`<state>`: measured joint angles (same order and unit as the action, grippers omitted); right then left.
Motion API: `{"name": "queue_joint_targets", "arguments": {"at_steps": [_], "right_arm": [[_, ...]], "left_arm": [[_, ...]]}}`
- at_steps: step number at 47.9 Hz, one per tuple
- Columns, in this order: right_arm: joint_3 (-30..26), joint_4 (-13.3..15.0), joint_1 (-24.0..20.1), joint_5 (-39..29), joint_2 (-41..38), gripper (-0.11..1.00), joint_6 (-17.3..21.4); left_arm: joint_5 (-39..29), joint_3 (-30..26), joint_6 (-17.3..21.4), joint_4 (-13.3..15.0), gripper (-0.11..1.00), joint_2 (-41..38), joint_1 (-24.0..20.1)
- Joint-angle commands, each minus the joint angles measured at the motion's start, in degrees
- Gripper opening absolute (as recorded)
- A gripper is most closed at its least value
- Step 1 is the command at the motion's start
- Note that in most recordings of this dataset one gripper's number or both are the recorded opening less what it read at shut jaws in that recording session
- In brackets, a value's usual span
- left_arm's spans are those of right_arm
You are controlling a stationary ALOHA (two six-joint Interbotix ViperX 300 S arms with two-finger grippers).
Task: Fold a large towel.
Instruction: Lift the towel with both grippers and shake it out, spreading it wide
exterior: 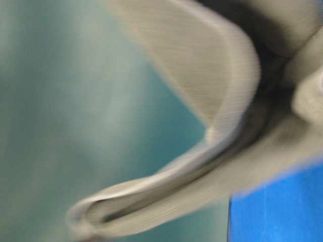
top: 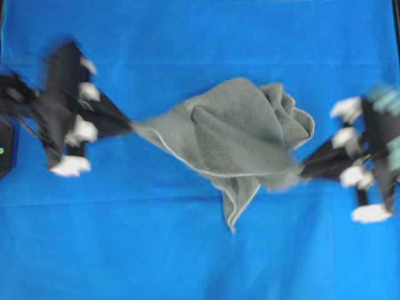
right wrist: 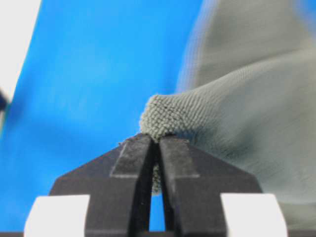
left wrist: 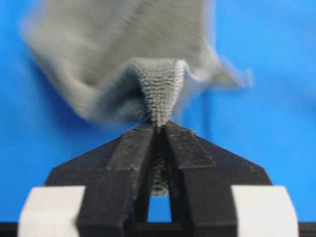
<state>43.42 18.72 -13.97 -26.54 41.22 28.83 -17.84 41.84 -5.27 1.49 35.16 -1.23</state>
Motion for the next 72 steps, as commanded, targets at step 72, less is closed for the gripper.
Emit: {"name": "queue_joint_targets", "arguments": {"at_steps": [72], "right_arm": [[-26.4,-1.6,-5.3,-6.9,7.2,0.03,0.1]], "left_arm": [[-23.3,-21.8,-17.7,0.4,0.04,17.3,10.3]]}}
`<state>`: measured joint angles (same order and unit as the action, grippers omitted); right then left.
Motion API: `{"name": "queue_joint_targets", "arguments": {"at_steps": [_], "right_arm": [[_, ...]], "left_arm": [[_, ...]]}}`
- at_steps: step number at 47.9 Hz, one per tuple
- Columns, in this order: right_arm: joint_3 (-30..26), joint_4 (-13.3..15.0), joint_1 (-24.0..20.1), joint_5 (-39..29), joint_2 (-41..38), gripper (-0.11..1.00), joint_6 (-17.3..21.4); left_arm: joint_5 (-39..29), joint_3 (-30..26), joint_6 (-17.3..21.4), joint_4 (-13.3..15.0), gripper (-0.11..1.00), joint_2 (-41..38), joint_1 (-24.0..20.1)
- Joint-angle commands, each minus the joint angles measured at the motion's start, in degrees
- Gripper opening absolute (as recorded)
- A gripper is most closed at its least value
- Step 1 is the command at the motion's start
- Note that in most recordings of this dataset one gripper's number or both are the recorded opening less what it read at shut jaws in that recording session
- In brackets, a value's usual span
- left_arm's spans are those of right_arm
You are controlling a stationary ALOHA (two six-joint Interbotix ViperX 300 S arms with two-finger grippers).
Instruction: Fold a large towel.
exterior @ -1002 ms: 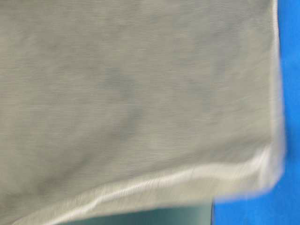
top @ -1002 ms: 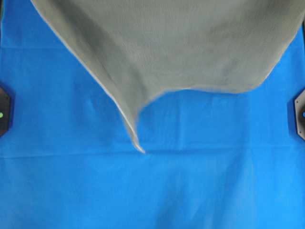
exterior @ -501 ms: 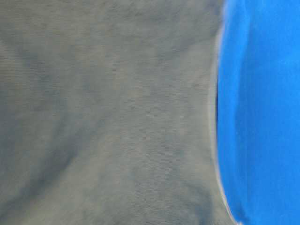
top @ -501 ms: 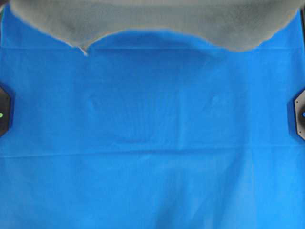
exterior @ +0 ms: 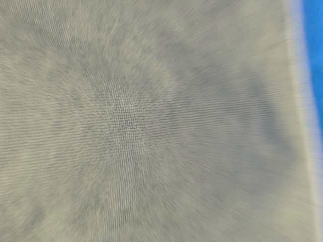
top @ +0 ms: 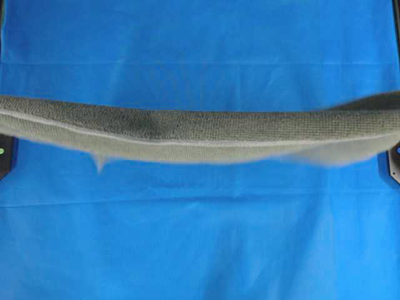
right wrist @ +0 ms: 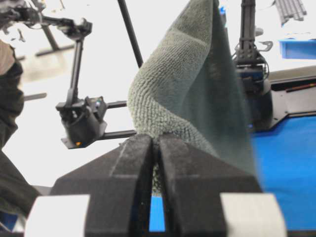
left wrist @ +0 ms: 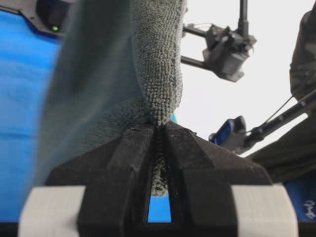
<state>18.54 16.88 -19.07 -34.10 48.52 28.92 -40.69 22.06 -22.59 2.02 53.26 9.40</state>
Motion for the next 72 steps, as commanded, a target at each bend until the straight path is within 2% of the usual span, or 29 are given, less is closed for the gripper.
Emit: {"name": "queue_joint_targets", "arguments": {"at_steps": [1,5,9,15,22,25,30,35,43,47,53,56,61,63,69,72], "right_arm": [[-1.5,0.3,-0.2,0.6,-0.1,0.03,0.0],[-1.8,0.4,-0.2,-0.5,0.0,0.03,0.0],[-1.8,2.3,0.1,-3.9,0.3,0.03,0.0],[-0.8,8.0,2.6,-12.1,0.2,0.03,1.8],[2.4,13.6,7.8,-22.5,-1.8,0.03,8.8],[4.2,16.8,10.0,-28.1,-2.9,0.03,11.8],[7.6,23.1,13.0,-34.7,-4.3,0.03,14.1],[10.8,27.5,16.3,-35.8,-5.2,0.03,14.4],[14.2,30.2,24.4,-35.4,-6.8,0.03,14.3],[15.3,31.4,28.1,-33.7,-7.0,0.03,14.3],[16.9,30.7,29.9,-30.5,-6.9,0.03,14.3],[17.6,28.6,29.9,-29.4,-6.9,0.03,14.4],[19.1,20.6,29.2,-28.2,-6.8,0.03,14.2],[20.0,16.9,28.5,-28.0,-6.7,0.03,14.2],[24.3,5.7,24.2,-26.9,-6.2,0.03,14.2],[26.9,1.4,21.8,-25.7,-6.2,0.03,14.3]], "left_arm": [[-0.8,-2.5,-0.6,-0.1,0.04,-0.9,-0.4],[-2.2,-3.9,-1.0,-0.3,0.04,-1.4,-1.7],[-3.6,-4.0,-1.0,-0.5,0.04,-1.8,-3.7],[-6.5,-2.7,-0.6,-0.7,0.04,-2.5,-10.2],[-8.7,2.1,-0.6,-0.7,0.04,-3.6,-18.2],[-8.6,4.4,-0.5,-0.7,0.04,-4.0,-21.2],[-8.0,7.6,0.8,-0.9,0.04,-5.0,-26.3],[-6.0,10.0,4.7,-1.1,0.04,-6.9,-32.3],[-1.3,13.0,10.9,-0.9,0.04,-10.8,-40.6],[0.1,13.3,12.7,-0.9,0.04,-12.3,-43.1],[1.1,13.8,13.3,-0.5,0.04,-13.4,-43.8],[0.9,14.7,12.8,-0.1,0.04,-13.3,-42.9],[0.9,17.5,11.5,0.5,0.04,-12.9,-39.3],[1.1,19.2,10.1,0.6,0.04,-12.7,-36.6],[3.9,24.2,4.0,0.5,0.04,-12.8,-29.0],[6.8,26.8,0.6,0.4,0.04,-13.4,-25.3]]}}
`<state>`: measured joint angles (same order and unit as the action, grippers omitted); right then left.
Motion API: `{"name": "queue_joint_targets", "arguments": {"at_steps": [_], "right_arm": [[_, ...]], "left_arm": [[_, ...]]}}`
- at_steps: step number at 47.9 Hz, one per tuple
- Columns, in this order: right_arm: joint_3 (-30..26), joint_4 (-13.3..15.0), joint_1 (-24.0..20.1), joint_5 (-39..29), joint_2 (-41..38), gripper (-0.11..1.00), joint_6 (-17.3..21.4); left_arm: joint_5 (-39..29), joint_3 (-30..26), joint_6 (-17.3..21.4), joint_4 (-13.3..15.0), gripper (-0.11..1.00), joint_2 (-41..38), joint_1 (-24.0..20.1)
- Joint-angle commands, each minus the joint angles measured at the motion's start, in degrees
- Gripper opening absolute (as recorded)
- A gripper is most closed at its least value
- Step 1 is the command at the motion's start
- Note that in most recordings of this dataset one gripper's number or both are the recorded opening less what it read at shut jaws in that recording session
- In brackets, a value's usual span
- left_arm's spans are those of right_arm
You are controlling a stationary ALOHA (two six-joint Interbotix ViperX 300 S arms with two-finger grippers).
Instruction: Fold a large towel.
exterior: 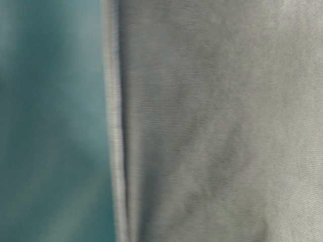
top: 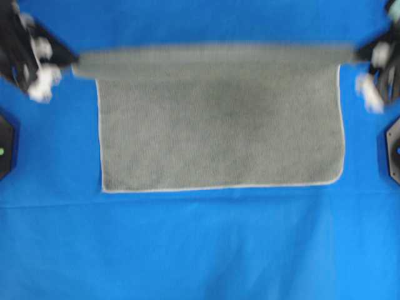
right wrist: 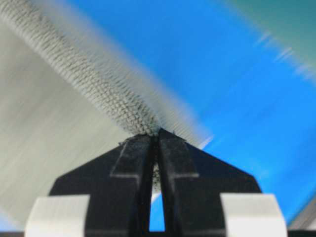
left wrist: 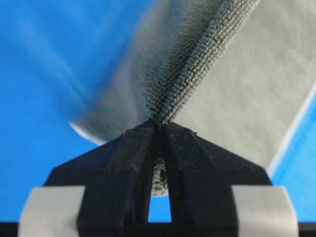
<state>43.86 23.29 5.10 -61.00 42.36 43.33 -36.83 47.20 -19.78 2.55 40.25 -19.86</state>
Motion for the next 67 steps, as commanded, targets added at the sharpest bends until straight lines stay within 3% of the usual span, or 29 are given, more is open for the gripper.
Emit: {"name": "queue_joint_targets", "arguments": {"at_steps": [1,10,16,23,29,45,50,59,62,67], "right_arm": [[2.4,-6.2,-3.2,1.8,-0.1,0.03,-0.1],[10.3,-16.7,-7.9,10.0,-1.3,0.03,0.0],[14.1,-20.1,-9.5,15.8,-2.8,0.03,0.0],[17.3,-22.7,-11.1,21.1,-5.6,0.03,0.0],[18.7,-23.6,-12.1,24.9,-8.5,0.03,0.0],[20.0,-23.5,-12.3,29.5,-13.8,0.03,-0.1],[19.8,-23.4,-12.3,30.3,-14.7,0.07,-0.2],[17.6,-23.0,-14.8,28.5,-13.3,0.59,-0.4],[16.2,-22.4,-15.6,26.6,-11.6,0.67,-0.4],[14.1,-20.5,-15.8,23.6,-8.0,0.63,-0.3]], "left_arm": [[4.0,2.5,-3.3,-0.1,0.04,-0.7,5.2],[14.5,9.8,-12.7,-0.2,0.04,-4.4,14.4],[20.2,13.1,-18.2,-0.2,0.04,-8.4,18.8],[24.3,13.9,-22.5,-0.3,0.04,-15.2,24.4],[25.9,12.7,-23.3,-0.3,0.04,-21.4,27.6],[25.4,8.7,-23.0,-0.6,0.05,-28.5,28.2],[24.5,8.9,-23.4,-0.5,0.24,-28.3,28.3],[17.8,6.8,-22.6,-0.6,0.74,-24.3,29.1],[14.9,5.6,-22.1,-0.6,0.8,-21.6,29.2],[11.0,3.8,-20.7,-1.1,0.78,-16.6,29.1]]}}
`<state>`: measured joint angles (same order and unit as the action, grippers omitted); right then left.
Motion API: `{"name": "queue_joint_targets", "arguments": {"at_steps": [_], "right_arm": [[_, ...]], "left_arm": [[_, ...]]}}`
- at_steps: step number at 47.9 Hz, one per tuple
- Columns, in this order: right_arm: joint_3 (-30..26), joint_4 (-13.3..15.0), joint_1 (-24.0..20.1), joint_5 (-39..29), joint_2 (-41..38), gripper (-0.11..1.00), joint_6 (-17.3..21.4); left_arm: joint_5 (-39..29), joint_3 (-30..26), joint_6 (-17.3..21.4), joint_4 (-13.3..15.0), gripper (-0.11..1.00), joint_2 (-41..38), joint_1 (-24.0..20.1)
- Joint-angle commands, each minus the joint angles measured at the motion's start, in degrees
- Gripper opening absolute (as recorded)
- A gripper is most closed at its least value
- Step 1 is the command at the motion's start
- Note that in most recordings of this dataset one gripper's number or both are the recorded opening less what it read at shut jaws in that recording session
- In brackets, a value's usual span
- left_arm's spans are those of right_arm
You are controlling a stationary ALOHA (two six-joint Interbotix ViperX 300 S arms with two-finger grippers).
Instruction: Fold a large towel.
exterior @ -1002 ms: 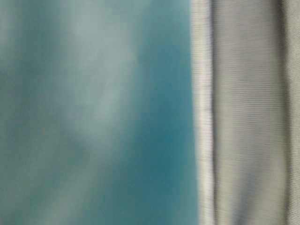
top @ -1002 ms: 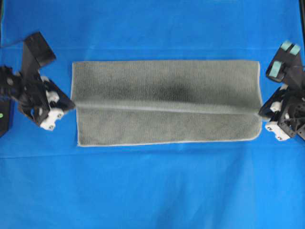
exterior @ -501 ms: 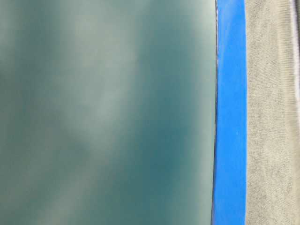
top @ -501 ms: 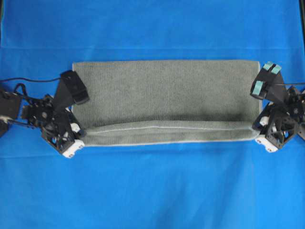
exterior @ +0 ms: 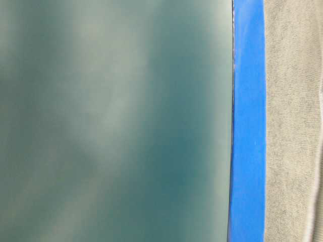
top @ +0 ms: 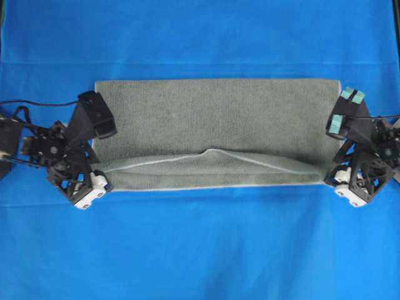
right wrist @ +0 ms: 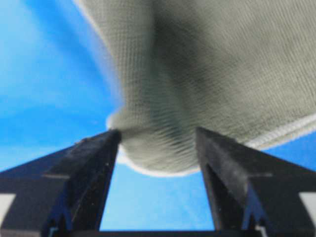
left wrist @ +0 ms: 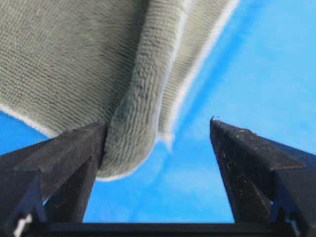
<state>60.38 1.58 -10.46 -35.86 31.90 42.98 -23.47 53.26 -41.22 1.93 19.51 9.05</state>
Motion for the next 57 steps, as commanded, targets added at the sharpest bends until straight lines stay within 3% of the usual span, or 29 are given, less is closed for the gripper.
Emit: {"name": "queue_joint_targets", "arguments": {"at_steps": [1,4,11,19,27,33,40,48,57], "right_arm": [[-2.8,1.8,-0.3,-2.1,3.3,0.63,0.2],[-3.3,3.9,-0.3,-4.0,5.7,0.64,0.3],[-3.2,12.0,1.7,-7.6,10.7,0.64,1.9],[-1.7,24.2,10.8,-8.3,9.6,0.64,7.8],[-0.4,30.8,19.5,-7.6,2.4,0.64,8.4],[-0.5,33.7,23.5,-4.4,-3.4,0.64,7.6],[-0.4,35.8,27.3,2.5,-9.1,0.64,5.9],[0.3,35.9,31.8,11.2,-14.9,0.64,3.4],[0.5,35.8,34.5,14.7,-17.2,0.64,1.1]], "left_arm": [[-2.8,-2.5,1.1,-0.5,0.78,5.3,0.3],[-3.3,-2.5,2.4,-0.6,0.77,8.3,0.0],[-2.1,-0.7,5.7,-0.6,0.77,12.7,-3.7],[-0.2,-0.2,10.1,-0.9,0.77,10.8,-11.3],[0.6,-1.8,18.9,-0.9,0.77,6.5,-17.8],[1.4,-3.5,26.3,-1.0,0.77,2.5,-22.1],[2.9,-3.7,32.0,-0.9,0.77,-3.2,-25.4],[7.2,-3.3,36.1,-1.0,0.77,-10.1,-28.1],[13.1,-3.1,39.9,-0.9,0.77,-14.6,-29.3]]}}
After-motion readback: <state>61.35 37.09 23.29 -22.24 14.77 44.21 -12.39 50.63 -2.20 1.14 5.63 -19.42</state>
